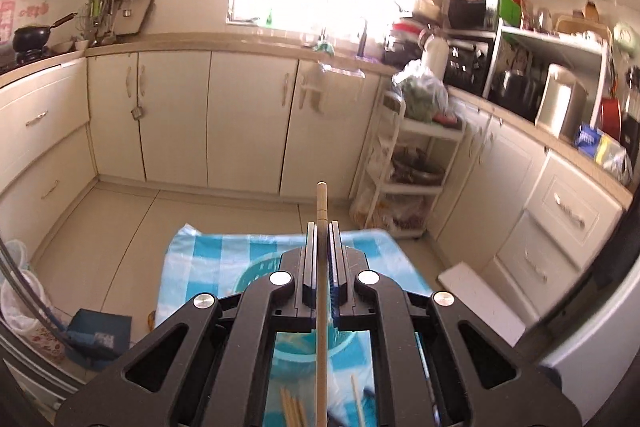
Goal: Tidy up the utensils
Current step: 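Lift the left tool's chopstick over the teal basket and open to drop it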
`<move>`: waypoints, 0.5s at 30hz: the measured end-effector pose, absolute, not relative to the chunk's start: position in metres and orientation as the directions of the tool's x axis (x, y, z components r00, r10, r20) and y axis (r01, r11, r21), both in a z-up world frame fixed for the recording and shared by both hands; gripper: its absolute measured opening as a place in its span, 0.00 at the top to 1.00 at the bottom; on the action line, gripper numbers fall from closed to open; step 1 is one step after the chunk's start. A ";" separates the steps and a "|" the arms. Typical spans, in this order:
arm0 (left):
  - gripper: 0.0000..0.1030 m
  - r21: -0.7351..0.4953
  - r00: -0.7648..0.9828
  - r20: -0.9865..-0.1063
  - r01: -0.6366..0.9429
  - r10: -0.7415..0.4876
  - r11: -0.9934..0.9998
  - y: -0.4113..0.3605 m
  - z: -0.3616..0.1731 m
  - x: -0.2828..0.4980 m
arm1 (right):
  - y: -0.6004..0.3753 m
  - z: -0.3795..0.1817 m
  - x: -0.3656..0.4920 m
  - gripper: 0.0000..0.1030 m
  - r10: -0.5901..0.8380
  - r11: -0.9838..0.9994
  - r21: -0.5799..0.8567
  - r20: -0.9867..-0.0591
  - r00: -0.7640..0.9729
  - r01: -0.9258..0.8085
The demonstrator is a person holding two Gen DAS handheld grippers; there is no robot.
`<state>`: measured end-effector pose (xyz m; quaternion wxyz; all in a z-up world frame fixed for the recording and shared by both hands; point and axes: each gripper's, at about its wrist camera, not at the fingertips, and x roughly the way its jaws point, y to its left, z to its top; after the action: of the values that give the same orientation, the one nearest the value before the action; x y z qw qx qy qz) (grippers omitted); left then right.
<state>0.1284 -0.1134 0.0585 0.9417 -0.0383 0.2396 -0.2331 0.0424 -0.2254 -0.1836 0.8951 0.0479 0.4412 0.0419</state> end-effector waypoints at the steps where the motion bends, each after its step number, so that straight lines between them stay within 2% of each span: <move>1: 0.95 -0.193 0.785 -0.416 0.416 -0.458 0.889 -0.115 0.060 0.133 | -0.227 -0.184 0.045 0.38 0.117 0.992 0.122 -0.787 0.606 -0.034; 7: 0.95 -0.180 0.856 -0.322 0.364 -0.404 0.914 -0.132 0.060 0.169 | -0.226 -0.184 0.046 0.37 0.119 0.992 0.120 -0.788 0.604 -0.039; 15: 0.95 -0.168 0.874 -0.370 0.269 -0.314 0.948 -0.147 0.008 0.211 | -0.226 -0.184 0.047 0.35 0.123 0.992 0.123 -0.788 0.603 -0.042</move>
<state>0.2107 -0.1469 0.0080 0.9665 -0.0556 0.2003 -0.1508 0.0465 -0.2260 -0.1841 0.8942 0.0460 0.4429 0.0461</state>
